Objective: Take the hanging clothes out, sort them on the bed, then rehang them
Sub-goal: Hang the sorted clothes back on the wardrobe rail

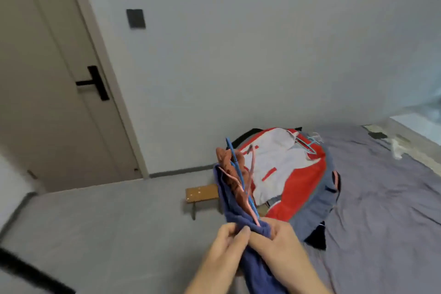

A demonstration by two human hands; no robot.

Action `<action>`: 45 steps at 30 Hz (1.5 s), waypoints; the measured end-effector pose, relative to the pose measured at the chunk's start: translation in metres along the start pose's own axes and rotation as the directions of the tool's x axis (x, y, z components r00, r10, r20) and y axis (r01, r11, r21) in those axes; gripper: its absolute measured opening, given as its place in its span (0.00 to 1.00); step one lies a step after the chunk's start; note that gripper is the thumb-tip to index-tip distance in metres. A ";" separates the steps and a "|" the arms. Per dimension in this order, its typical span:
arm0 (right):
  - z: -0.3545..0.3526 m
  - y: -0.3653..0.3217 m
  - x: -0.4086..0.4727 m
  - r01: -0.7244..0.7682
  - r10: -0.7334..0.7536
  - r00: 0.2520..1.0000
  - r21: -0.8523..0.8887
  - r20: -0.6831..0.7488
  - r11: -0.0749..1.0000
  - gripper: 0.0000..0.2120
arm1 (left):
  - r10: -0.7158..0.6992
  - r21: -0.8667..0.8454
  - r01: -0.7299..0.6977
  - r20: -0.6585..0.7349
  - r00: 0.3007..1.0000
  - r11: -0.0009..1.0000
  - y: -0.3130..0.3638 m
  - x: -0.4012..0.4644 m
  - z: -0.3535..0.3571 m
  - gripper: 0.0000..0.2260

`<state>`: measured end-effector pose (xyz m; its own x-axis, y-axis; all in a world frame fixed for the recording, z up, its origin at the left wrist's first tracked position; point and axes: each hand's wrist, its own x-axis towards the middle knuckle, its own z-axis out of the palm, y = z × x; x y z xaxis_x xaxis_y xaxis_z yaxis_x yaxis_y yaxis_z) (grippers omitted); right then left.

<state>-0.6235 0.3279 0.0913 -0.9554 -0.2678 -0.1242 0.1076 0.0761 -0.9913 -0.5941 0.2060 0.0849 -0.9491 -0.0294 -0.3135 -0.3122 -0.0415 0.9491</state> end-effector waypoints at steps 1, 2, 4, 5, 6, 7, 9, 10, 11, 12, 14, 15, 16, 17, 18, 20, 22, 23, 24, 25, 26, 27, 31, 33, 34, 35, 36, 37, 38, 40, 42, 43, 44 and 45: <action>0.018 0.000 0.008 0.000 0.000 0.999 0.016 0.032 1.000 0.09 | -0.043 -0.091 0.039 -0.046 0.998 0.995 -0.001 -0.002 -0.010 0.08; 0.034 0.001 0.015 0.013 -0.014 0.997 0.018 0.070 1.000 0.07 | -0.073 -0.174 0.055 -0.100 0.992 0.983 0.001 -0.006 -0.021 0.04; 0.064 -0.003 0.024 0.050 -0.045 0.982 -0.020 0.184 0.999 0.10 | -0.067 -0.295 -0.008 -0.242 0.968 0.956 0.006 -0.016 -0.045 0.03; 0.076 -0.005 0.026 0.077 -0.066 0.968 -0.039 0.243 0.996 0.09 | -0.046 -0.313 -0.058 -0.315 0.948 0.948 0.007 -0.020 -0.056 0.08; 0.087 -0.005 0.029 0.103 -0.079 0.951 -0.066 0.299 0.992 0.08 | -0.011 -0.298 -0.103 -0.357 0.934 0.949 0.010 -0.025 -0.064 0.15; 0.099 -0.009 0.030 0.122 -0.079 0.934 -0.105 0.349 0.987 0.07 | 0.010 -0.268 -0.130 -0.406 0.914 0.955 0.011 -0.033 -0.073 0.21; 0.120 -0.012 0.036 0.180 -0.094 0.912 -0.184 0.399 0.966 0.10 | 0.041 -0.200 -0.161 -0.498 0.866 0.966 0.011 -0.047 -0.088 0.22; 0.129 -0.011 0.033 0.191 -0.091 0.890 -0.185 0.446 0.964 0.10 | 0.040 -0.164 -0.154 -0.547 0.836 0.974 0.010 -0.053 -0.093 0.21; 0.135 -0.008 0.026 0.208 -0.084 0.870 -0.207 0.486 0.956 0.12 | 0.035 -0.139 -0.150 -0.608 0.794 0.979 0.008 -0.059 -0.097 0.21; 0.142 -0.004 0.021 0.218 -0.089 0.838 -0.181 0.538 0.959 0.18 | 0.027 -0.127 -0.151 -0.672 0.740 0.980 0.004 -0.064 -0.100 0.23; 0.157 0.010 0.012 0.232 -0.121 0.778 -0.103 0.617 0.967 0.08 | -0.003 -0.122 -0.150 -0.788 0.616 0.981 -0.005 -0.076 -0.106 0.26; 0.167 0.000 0.007 0.222 -0.073 0.729 -0.135 0.680 0.966 0.03 | -0.020 -0.128 -0.156 -0.832 0.554 0.979 -0.008 -0.083 -0.109 0.26; 0.175 -0.007 0.002 0.243 -0.065 0.701 -0.152 0.710 0.958 0.07 | -0.027 -0.131 -0.173 -0.862 0.506 0.976 -0.011 -0.092 -0.113 0.26; 0.182 -0.007 0.000 0.238 -0.068 0.661 -0.123 0.747 0.963 0.06 | -0.019 -0.120 -0.188 -0.884 0.466 0.975 -0.016 -0.101 -0.118 0.26; 0.183 -0.014 -0.001 0.236 -0.072 0.579 -0.082 0.812 0.968 0.03 | -0.003 -0.095 -0.193 -0.903 0.430 0.977 -0.020 -0.112 -0.123 0.26; 0.205 -0.008 0.002 0.238 -0.114 0.494 -0.008 0.862 0.971 0.25 | 0.038 -0.020 -0.164 -0.938 0.343 0.986 -0.030 -0.133 -0.135 0.27; 0.229 -0.003 -0.003 0.213 -0.097 0.458 -0.003 0.884 0.977 0.46 | 0.074 0.039 -0.145 -0.966 0.246 0.989 -0.038 -0.154 -0.145 0.26; 0.243 0.001 -0.006 0.176 -0.071 0.429 -0.007 0.901 0.984 0.47 | 0.088 0.064 -0.130 -0.977 0.194 0.989 -0.041 -0.164 -0.150 0.24; 0.256 0.003 -0.011 0.153 -0.044 0.404 -0.020 0.914 0.988 0.42 | 0.097 0.084 -0.103 -0.986 0.137 0.991 -0.044 -0.174 -0.156 0.22; 0.269 0.002 -0.017 0.167 -0.040 0.403 -0.030 0.914 0.985 0.35 | 0.101 0.096 -0.068 -0.991 0.085 0.993 -0.047 -0.184 -0.162 0.21; 0.282 0.001 -0.022 0.205 -0.045 0.403 -0.043 0.914 0.978 0.30 | 0.107 0.106 -0.036 -0.993 0.041 0.994 -0.049 -0.193 -0.169 0.19; 0.296 0.003 -0.027 0.235 -0.041 0.391 -0.057 0.920 0.970 0.26 | 0.106 0.106 -0.002 -0.994 -0.002 0.994 -0.052 -0.201 -0.177 0.17; 0.353 0.006 -0.043 0.398 -0.069 0.332 -0.073 0.941 0.914 0.13 | 0.023 0.023 -0.003 -0.989 -0.145 1.000 -0.062 -0.238 -0.219 0.19; 0.381 0.006 -0.049 0.493 -0.065 0.304 -0.099 0.950 0.864 0.14 | -0.009 -0.001 -0.047 -0.988 -0.156 0.999 -0.065 -0.259 -0.247 0.16; 0.394 0.005 -0.053 0.531 -0.061 0.293 -0.110 0.954 0.840 0.14 | -0.006 0.003 -0.059 -0.989 -0.145 0.998 -0.065 -0.268 -0.261 0.15; 0.407 0.005 -0.055 0.560 -0.053 0.282 -0.120 0.958 0.820 0.15 | 0.005 0.014 -0.061 -0.991 -0.136 0.998 -0.066 -0.276 -0.275 0.15; 0.419 0.005 -0.057 0.583 -0.050 0.277 -0.126 0.960 0.803 0.16 | 0.020 0.029 -0.061 -0.990 -0.137 0.998 -0.066 -0.283 -0.288 0.16; 0.430 0.005 -0.059 0.601 -0.044 0.273 -0.135 0.961 0.788 0.17 | 0.036 0.045 -0.065 -0.989 -0.143 0.997 -0.066 -0.290 -0.298 0.18; 0.441 0.005 -0.060 0.613 -0.041 0.277 -0.144 0.960 0.777 0.17 | 0.045 0.056 -0.069 -0.987 -0.151 0.996 -0.066 -0.297 -0.308 0.19; 0.464 0.007 -0.060 0.606 -0.045 0.319 -0.167 0.947 0.778 0.16 | 0.054 0.065 -0.055 -0.982 -0.182 0.996 -0.067 -0.310 -0.329 0.20; 0.488 0.009 -0.054 0.600 -0.075 0.366 -0.174 0.928 0.781 0.16 | 0.066 0.077 -0.047 -0.974 -0.217 0.996 -0.072 -0.324 -0.349 0.18; 0.501 0.010 -0.050 0.602 -0.088 0.380 -0.174 0.921 0.780 0.17 | 0.074 0.086 -0.044 -0.971 -0.226 0.995 -0.075 -0.330 -0.358 0.18; 0.515 0.010 -0.046 0.606 -0.090 0.381 -0.175 0.920 0.776 0.17 | 0.088 0.098 -0.035 -0.971 -0.223 0.995 -0.077 -0.334 -0.368 0.17; 0.529 0.010 -0.043 0.618 -0.089 0.368 -0.172 0.925 0.767 0.17 | 0.105 0.112 -0.019 -0.972 -0.210 0.994 -0.079 -0.337 -0.378 0.17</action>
<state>-0.4364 -0.1678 0.0637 -0.1072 -0.9942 0.0019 -0.5554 0.0583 -0.8295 -0.2339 -0.1585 0.1040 0.2065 -0.9689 0.1362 -0.2963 0.0707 0.9525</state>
